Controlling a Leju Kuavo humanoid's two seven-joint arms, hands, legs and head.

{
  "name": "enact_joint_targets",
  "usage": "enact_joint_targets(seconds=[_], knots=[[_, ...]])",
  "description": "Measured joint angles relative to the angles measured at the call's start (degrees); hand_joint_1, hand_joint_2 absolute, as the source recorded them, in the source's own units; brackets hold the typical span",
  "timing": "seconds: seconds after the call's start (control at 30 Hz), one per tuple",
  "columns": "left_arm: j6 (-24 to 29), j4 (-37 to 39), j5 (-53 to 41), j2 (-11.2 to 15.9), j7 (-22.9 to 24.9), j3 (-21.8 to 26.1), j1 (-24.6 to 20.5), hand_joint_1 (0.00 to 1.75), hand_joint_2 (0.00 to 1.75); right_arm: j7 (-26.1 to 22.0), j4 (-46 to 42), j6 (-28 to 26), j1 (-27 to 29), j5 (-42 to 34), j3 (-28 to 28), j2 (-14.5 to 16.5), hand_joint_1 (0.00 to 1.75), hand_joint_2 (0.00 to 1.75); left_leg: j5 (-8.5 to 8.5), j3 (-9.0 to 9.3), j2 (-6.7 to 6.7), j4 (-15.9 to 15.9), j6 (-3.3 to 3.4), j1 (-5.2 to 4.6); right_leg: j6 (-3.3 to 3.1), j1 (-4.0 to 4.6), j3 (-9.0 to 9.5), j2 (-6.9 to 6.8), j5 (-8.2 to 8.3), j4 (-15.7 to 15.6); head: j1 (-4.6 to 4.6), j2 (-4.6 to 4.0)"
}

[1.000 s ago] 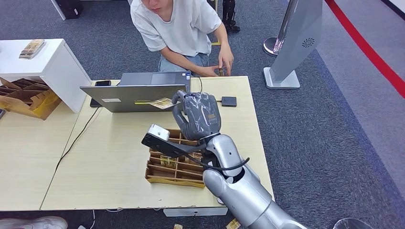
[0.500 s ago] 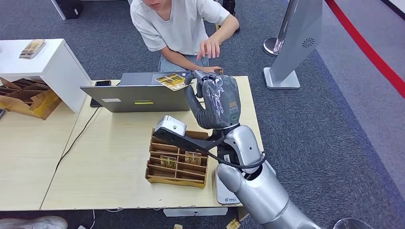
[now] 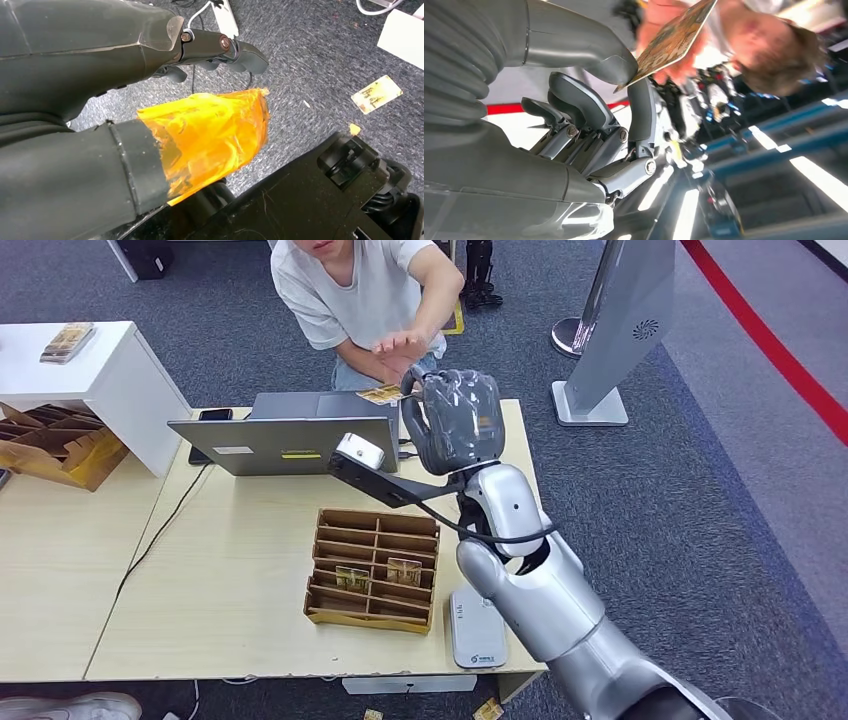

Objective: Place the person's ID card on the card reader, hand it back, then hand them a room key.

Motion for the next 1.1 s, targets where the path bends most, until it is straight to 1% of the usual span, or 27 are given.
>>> enact_joint_targets(seconds=[0.2,0.37,0.53,0.8,0.83,0.93,0.97,1.1], knots=[[-0.54,0.00,-0.17,-0.03,0.30,-0.07,-0.29,0.00,0.00,1.76,9.71,0.61,-4.50,0.66,-0.11,1.01,1.75,1.75,0.01,0.00,-0.01,0.01,0.00,0.00,0.00,0.00,0.01,-0.01,0.00,0.00,0.01,0.00],[-0.65,0.00,-0.05,-0.07,0.42,-0.31,-0.30,0.00,0.00,2.07,16.06,0.49,-6.61,0.29,-0.88,1.71,1.75,1.75,0.00,0.00,-0.02,0.02,0.00,0.00,0.00,0.00,0.01,-0.01,0.00,0.00,0.01,0.00],[-0.64,0.00,0.15,-0.10,0.42,-0.42,-0.31,0.00,0.00,1.90,19.34,0.46,-7.27,-0.08,-1.21,2.21,1.75,1.75,0.00,0.01,-0.01,0.02,0.00,0.00,0.00,0.00,0.01,-0.01,0.00,0.00,0.01,-0.01],[-0.63,0.00,0.66,-0.12,0.40,-0.45,-0.31,0.00,0.00,1.12,21.13,0.60,-7.36,-0.99,-1.52,2.81,1.75,1.75,0.00,0.00,-0.01,0.02,0.00,0.00,0.00,0.00,0.01,0.00,0.00,0.01,0.01,0.00],[-0.63,0.00,0.68,-0.12,0.40,-0.45,-0.31,0.00,0.00,1.08,21.23,0.60,-7.37,-1.03,-1.54,2.84,1.56,1.75,0.00,0.00,-0.01,0.02,0.00,0.00,0.00,0.00,0.01,-0.01,0.00,0.01,0.01,0.00],[-0.62,0.00,0.77,-0.12,0.40,-0.45,-0.31,0.00,0.00,0.77,21.44,0.64,-7.39,-1.57,-1.57,2.91,0.25,1.75,0.00,0.00,-0.01,0.02,0.00,0.00,0.00,0.00,0.00,0.00,0.00,0.01,0.01,0.00],[-0.61,0.00,0.82,-0.12,0.40,-0.45,-0.31,0.00,0.00,0.57,21.47,0.67,-7.39,-1.83,-1.58,2.95,0.00,1.75,0.00,0.00,-0.01,0.02,0.00,0.00,0.00,0.00,0.00,0.00,0.00,0.01,0.01,0.00],[-0.55,0.00,1.00,-0.11,0.40,-0.46,-0.32,0.00,0.00,0.07,21.46,0.67,-7.39,-2.17,-1.60,3.20,0.00,1.75,0.00,0.00,-0.01,0.02,0.00,0.00,0.00,0.00,-0.01,0.00,0.00,0.01,0.00,0.00]])
